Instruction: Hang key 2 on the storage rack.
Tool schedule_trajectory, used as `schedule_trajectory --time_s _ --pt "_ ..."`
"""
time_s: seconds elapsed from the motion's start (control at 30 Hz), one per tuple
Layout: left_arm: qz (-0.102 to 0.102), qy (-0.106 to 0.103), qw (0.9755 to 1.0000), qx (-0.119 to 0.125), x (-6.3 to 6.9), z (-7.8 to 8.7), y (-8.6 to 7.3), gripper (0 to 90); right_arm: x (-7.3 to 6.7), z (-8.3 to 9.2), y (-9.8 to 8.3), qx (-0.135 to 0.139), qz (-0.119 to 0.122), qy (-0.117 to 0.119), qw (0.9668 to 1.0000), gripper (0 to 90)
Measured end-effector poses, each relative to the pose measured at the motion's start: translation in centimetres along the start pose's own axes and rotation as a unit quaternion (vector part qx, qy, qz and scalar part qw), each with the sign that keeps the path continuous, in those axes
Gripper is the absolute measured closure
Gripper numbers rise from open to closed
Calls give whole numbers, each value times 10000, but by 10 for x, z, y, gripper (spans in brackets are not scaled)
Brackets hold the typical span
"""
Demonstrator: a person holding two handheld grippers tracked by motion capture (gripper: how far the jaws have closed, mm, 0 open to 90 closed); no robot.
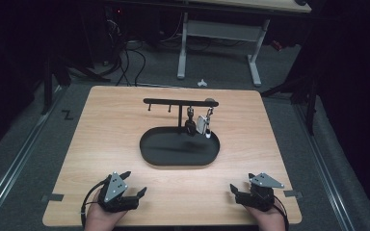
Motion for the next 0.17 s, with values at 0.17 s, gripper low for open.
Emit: schedule_trajectory --time_s 0.17 --pt "-14 15 10000 43 0 5 1 215 2 -2 3 24 -56 -57 10000 158"
Point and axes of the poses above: each handheld gripper's, and its own axes: z roughly backward along the jaws, y roughly out of its top, x roughly to its right, the point moved 10 cm from there along -z, roughly forward along the jaws, and after that the axes turned 11 degrees about -y, right-handed, at the moved point
